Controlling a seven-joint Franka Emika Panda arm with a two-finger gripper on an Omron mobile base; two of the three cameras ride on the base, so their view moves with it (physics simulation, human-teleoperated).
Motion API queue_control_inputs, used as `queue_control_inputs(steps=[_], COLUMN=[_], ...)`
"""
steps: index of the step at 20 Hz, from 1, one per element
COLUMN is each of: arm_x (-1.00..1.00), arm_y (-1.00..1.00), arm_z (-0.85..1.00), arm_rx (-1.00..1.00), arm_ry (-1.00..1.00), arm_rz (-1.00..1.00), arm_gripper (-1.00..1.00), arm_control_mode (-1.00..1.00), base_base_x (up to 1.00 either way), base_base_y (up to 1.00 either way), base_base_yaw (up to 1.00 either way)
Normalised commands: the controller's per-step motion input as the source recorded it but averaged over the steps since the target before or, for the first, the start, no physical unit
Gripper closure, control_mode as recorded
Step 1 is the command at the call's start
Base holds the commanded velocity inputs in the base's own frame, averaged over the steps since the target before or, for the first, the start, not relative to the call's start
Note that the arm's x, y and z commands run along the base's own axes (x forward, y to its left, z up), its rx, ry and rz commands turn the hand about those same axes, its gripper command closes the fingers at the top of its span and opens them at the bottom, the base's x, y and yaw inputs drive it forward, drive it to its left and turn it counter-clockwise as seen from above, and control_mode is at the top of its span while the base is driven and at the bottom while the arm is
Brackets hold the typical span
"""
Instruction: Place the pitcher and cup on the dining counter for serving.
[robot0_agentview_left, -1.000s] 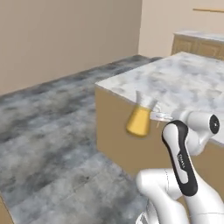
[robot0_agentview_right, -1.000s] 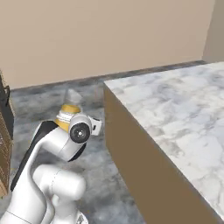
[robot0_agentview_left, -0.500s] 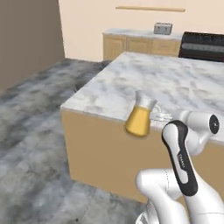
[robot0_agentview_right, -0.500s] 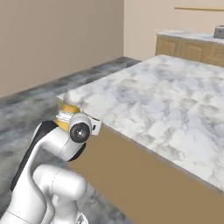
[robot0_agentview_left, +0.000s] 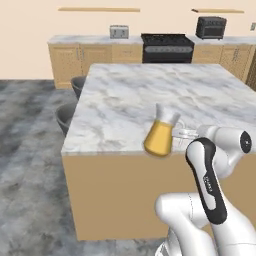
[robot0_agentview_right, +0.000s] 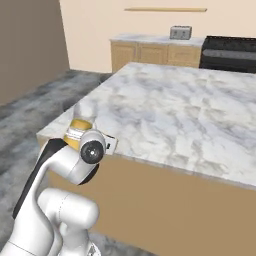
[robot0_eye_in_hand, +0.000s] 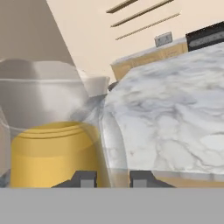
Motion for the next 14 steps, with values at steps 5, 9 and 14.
queue_control_inputs(steps=[5, 9, 14], arm_x=[0.00, 0.42, 1.00], arm_y=[0.00, 0.24, 0.16], arm_z=[0.00, 0.00, -0.05], arm_rx=[0.00, -0.05, -0.07], arm_ry=[0.00, 0.00, 0.00], arm_rz=[0.00, -0.07, -0.08], arm_gripper=[1.00, 1.00, 1.00], arm_control_mode=[1.00, -1.00, -1.00], base_base_x=[0.65, 0.35, 0.00], base_base_y=[0.70, 0.31, 0.00], base_base_yaw=[-0.51, -0.13, 0.00])
